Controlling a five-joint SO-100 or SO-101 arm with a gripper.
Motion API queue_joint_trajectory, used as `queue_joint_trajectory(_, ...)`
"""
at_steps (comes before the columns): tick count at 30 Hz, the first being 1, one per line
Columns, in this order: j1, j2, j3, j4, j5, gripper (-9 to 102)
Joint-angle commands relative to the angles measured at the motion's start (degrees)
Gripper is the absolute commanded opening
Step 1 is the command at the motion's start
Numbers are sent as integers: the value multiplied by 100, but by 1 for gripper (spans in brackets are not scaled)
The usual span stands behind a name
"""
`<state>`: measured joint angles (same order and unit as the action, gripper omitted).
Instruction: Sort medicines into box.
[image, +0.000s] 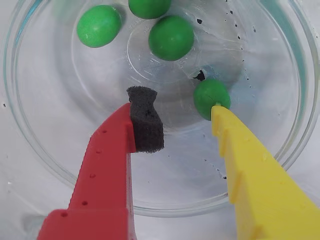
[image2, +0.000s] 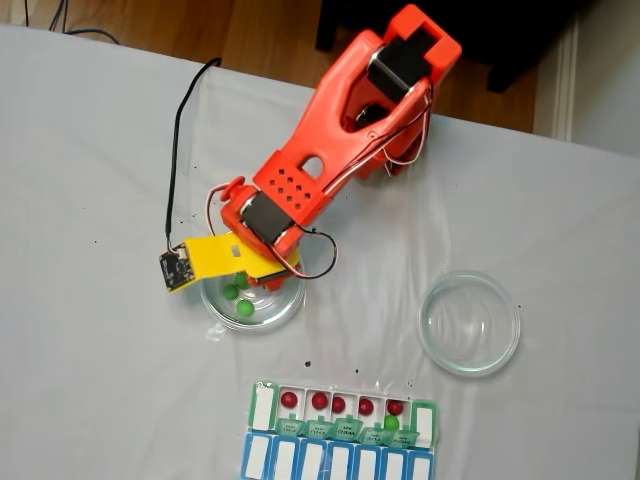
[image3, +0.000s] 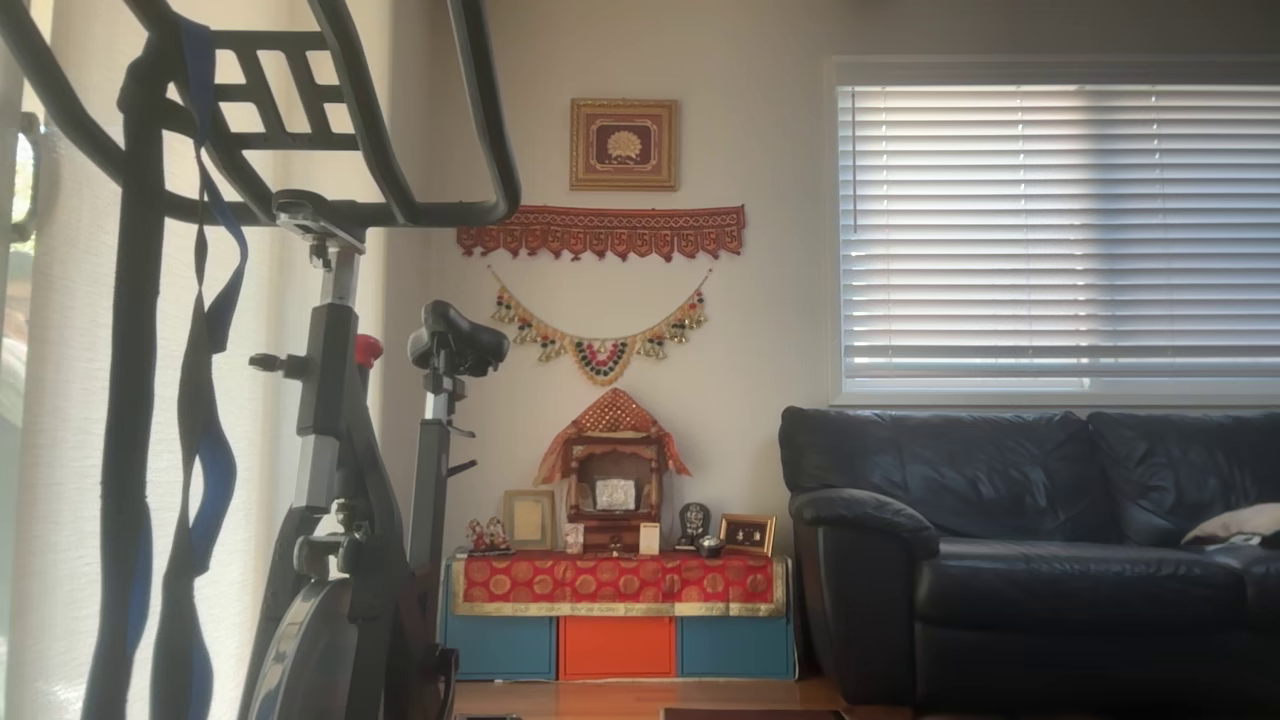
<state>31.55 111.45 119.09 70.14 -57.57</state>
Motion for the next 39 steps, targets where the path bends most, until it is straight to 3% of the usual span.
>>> queue_joint_trajectory(1, 18, 202, 53, -158, 158, 18)
queue_joint_trajectory(14, 53, -114, -598, 694, 220, 21)
queue_joint_trajectory(39, -193, -694, -659, 853, 396, 20)
